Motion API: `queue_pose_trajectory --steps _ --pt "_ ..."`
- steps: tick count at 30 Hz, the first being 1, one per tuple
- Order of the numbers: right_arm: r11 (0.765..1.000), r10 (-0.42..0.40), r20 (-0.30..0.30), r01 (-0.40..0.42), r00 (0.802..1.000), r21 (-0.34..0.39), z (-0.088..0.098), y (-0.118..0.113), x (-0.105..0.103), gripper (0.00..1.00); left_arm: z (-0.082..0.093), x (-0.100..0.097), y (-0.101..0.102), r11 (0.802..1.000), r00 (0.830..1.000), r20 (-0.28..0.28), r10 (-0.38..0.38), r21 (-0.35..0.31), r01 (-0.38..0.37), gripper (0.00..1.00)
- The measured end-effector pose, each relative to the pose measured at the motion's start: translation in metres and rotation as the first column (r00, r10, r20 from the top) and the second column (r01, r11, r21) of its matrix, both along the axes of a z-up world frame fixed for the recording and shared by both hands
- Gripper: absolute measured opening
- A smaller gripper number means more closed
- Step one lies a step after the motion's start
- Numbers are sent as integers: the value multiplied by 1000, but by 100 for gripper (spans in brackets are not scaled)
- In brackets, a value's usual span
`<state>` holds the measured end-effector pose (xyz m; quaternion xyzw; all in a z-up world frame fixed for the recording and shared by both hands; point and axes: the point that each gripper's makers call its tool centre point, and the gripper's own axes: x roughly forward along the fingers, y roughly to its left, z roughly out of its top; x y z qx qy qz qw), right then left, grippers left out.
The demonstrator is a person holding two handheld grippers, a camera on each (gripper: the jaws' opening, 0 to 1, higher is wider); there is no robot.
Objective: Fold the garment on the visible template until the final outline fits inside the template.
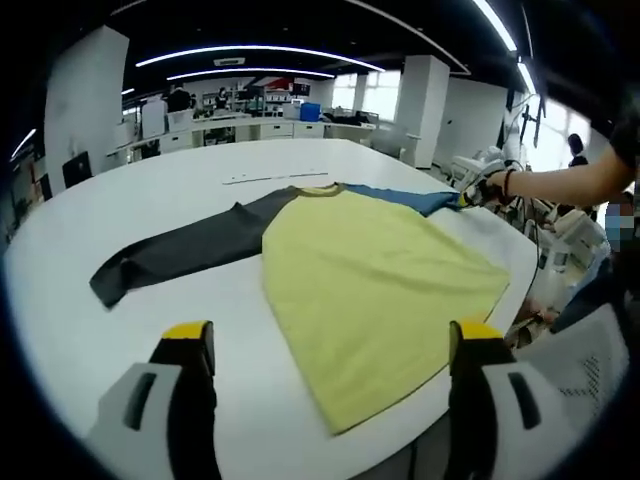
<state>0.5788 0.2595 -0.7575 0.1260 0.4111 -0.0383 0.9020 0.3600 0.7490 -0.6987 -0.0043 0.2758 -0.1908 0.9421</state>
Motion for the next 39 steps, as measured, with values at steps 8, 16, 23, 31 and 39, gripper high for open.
queue_pose_trajectory --steps 8,16,23,31,39 --pt "985 128 -43 -132 991 -107 11 -22 -14 0 4 1 -2 1000 1000 16 -17 4 17 96" --pt "966 186 -66 -195 980 -169 21 -40 -27 0 2 1 -2 1000 999 16 -29 5 29 96" --pt "951 234 -93 -248 968 -185 22 -43 -31 0 2 2 0 999 999 20 -39 9 39 96" --pt "926 286 -112 -305 951 -223 17 -46 -24 0 1 0 0 999 999 16 -45 12 45 97" --pt "956 212 -121 -232 970 -181 13 -53 -27 10 2 0 -1 999 999 14 -43 14 43 97"
